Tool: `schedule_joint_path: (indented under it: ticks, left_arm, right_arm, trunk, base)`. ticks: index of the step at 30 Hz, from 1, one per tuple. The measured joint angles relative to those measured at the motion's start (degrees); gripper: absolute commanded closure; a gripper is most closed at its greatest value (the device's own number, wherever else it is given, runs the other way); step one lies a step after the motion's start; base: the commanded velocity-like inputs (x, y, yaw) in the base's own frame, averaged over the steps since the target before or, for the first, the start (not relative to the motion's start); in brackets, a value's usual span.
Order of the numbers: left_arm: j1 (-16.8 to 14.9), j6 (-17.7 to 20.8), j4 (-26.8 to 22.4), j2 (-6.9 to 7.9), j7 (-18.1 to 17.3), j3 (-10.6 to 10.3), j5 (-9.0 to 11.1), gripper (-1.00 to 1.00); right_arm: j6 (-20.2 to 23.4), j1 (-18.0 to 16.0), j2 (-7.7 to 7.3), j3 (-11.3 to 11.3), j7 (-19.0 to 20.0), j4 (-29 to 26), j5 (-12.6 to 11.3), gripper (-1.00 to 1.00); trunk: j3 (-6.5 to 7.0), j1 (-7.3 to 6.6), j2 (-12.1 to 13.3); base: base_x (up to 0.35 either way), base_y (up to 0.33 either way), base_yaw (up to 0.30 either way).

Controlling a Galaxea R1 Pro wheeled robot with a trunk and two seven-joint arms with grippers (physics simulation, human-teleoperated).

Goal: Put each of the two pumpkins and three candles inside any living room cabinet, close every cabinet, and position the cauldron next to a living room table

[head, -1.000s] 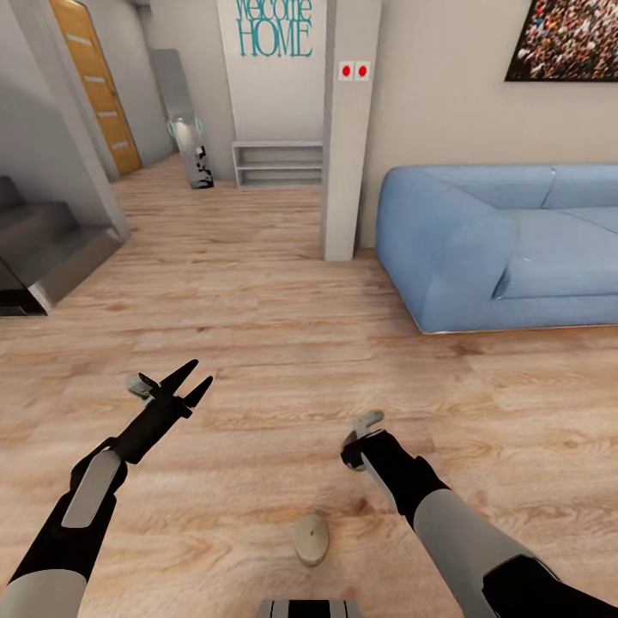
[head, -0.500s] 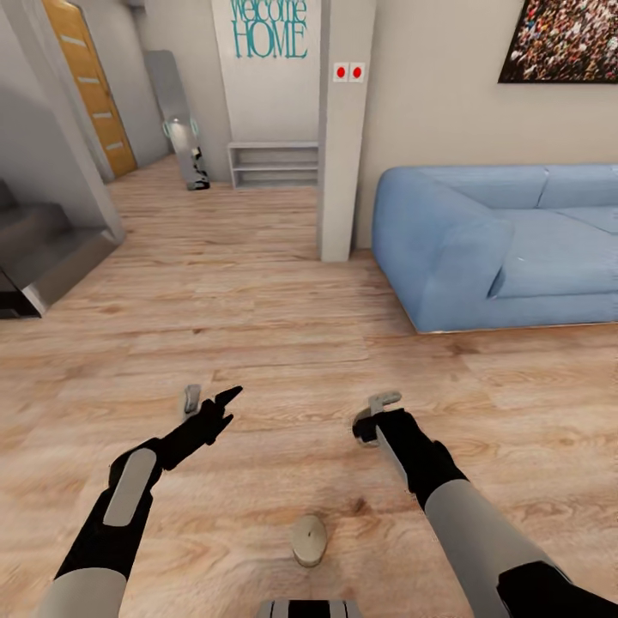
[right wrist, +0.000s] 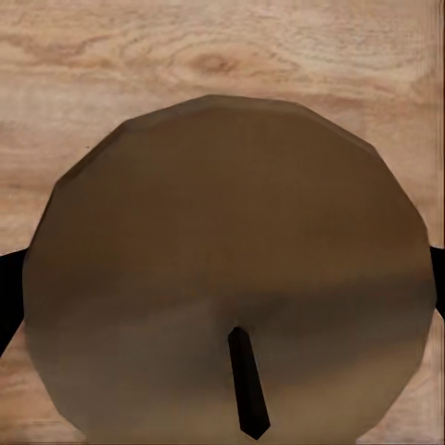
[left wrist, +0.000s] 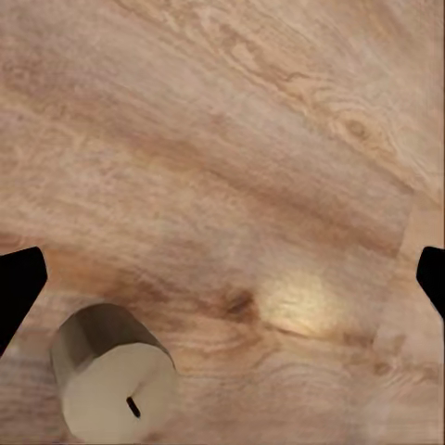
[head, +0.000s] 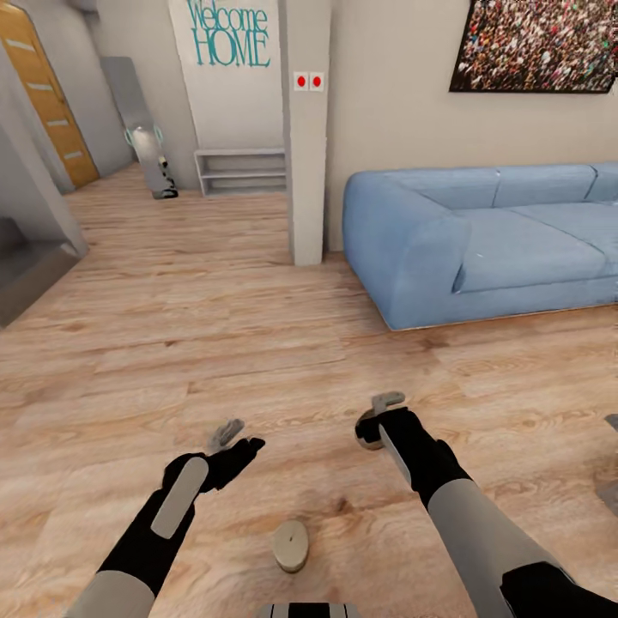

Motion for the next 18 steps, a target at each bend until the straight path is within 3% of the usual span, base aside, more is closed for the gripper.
schedule_joint_path:
  ticks: [1,4,7,11,13,16,18]
  left_arm:
    - [0.0,-1.5,0.2,-0.01,3.3,-2.8,0.1,-1.00]
    - [0.0,-2.7,0.9,-0.07,7.2,-6.9,0.0,-1.00]
    - [-0.1,-3.2,3.9,-0.80,11.0,-9.0,-0.1,-1.00]
    - [-0.1,-4.4,6.8,-1.59,16.4,-9.8,-0.1,-1.00]
    - [-0.1,-5.0,7.4,-1.77,18.0,-10.2,-0.1,-1.00]
    - [-0.1,-5.4,9.3,-1.92,19.2,-12.1,-0.1,-1.00]
    - [-0.1,-5.4,9.8,-1.94,19.4,-13.2,-0.1,-1.00]
  right_arm:
    - [0.1,0.0,-0.01,0.0,0.0,0.0,0.0,1.00]
    - [0.2,0.0,0.00,0.0,0.0,0.0,0.0,1.00]
    - [0.2,0.0,0.05,0.0,0.0,0.0,0.0,1.00]
    - [0.3,0.0,0.08,0.0,0.9,-0.1,-0.1,1.00]
    - [0.4,0.0,-0.14,0.0,3.6,-0.6,-0.2,1.00]
    - [2.9,-0.1,-1.38,-0.5,12.1,-4.0,-0.5,1.00]
    - [5.6,-0.1,-1.71,-2.1,18.1,-6.4,-1.2,1.00]
  trunk:
    - [0.07,0.00,0.0]
    - [0.26,0.00,0.0]
    - [0.46,0.00,0.0]
    - [0.72,0.00,0.0]
    - [0.85,0.00,0.0]
    - [1.05,0.00,0.0]
    - [1.18,-0.01,0.0]
  base:
    - [0.000,0.000,-0.223]
    - [0.000,0.000,-0.223]
    - [0.000,0.000,-0.223]
    - [0.000,0.000,-0.223]
    - [0.000,0.000,-0.222]
    - [0.000,0.000,-0.222]
    - [0.000,0.000,-0.221]
